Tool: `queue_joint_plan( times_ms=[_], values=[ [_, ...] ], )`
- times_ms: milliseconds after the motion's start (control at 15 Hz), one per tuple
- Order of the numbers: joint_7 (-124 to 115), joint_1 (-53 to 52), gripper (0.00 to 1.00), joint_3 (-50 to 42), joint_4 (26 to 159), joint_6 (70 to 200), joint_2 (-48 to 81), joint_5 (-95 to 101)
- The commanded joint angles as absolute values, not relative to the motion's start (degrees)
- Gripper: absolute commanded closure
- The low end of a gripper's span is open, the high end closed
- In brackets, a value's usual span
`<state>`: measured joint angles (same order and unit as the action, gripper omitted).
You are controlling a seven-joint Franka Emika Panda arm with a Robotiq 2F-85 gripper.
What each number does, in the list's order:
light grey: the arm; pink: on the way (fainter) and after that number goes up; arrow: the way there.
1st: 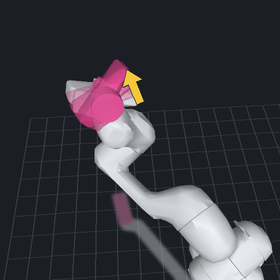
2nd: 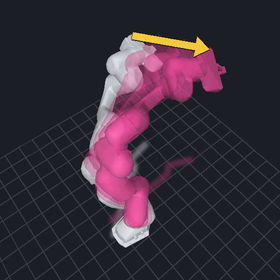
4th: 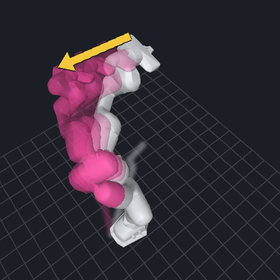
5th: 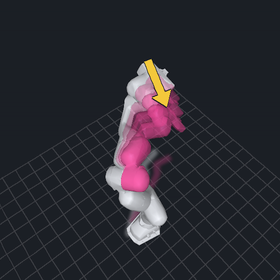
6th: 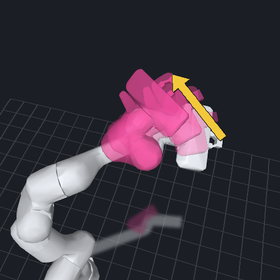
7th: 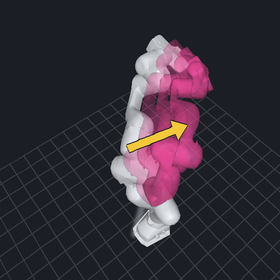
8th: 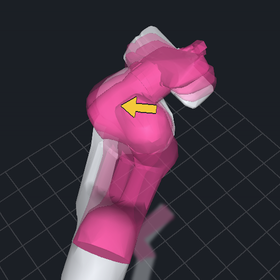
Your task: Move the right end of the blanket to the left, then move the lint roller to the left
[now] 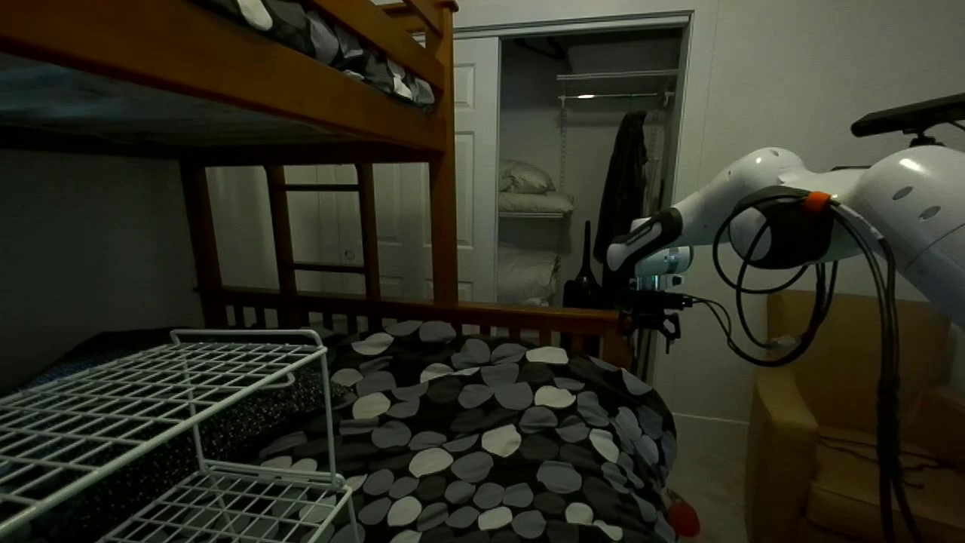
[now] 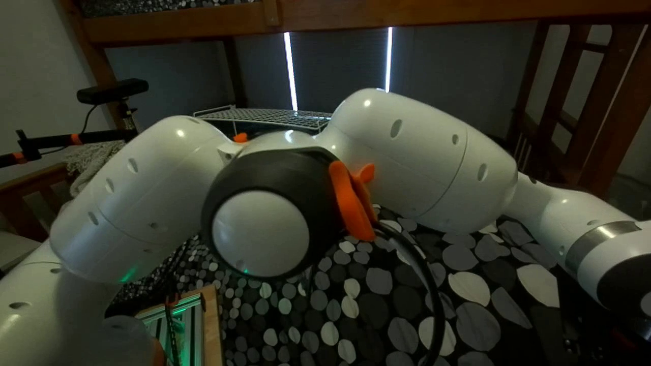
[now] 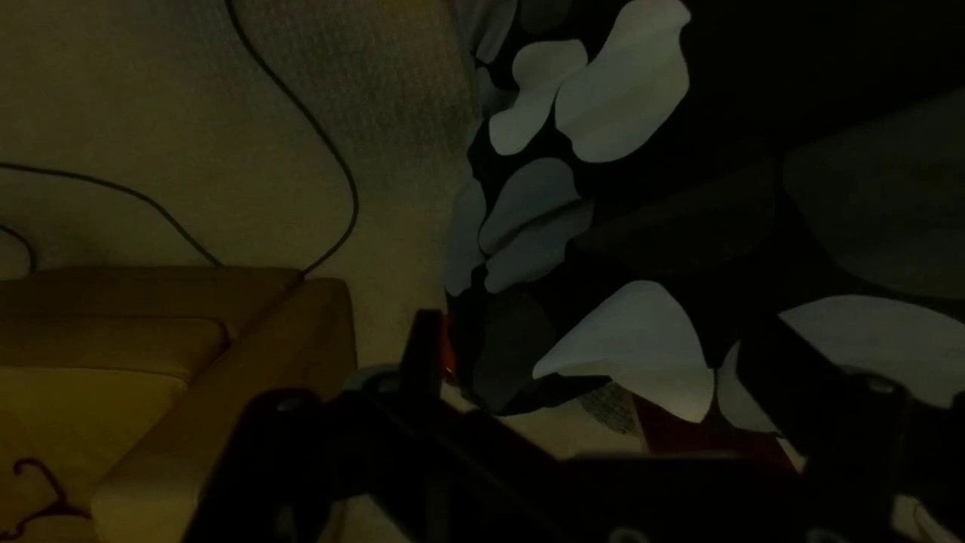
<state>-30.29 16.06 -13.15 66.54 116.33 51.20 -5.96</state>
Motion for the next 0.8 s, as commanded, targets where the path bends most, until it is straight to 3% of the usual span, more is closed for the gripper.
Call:
queue_joint_plan(
  times_ms=[0, 733],
  values=[
    [-30.74, 18.9, 0.0, -11.51, 57.97, 120.15, 59.21, -10.01],
    [-32.14, 24.62, 0.0, -4.2, 43.91, 130.0, 72.7, -21.31]
  ],
)
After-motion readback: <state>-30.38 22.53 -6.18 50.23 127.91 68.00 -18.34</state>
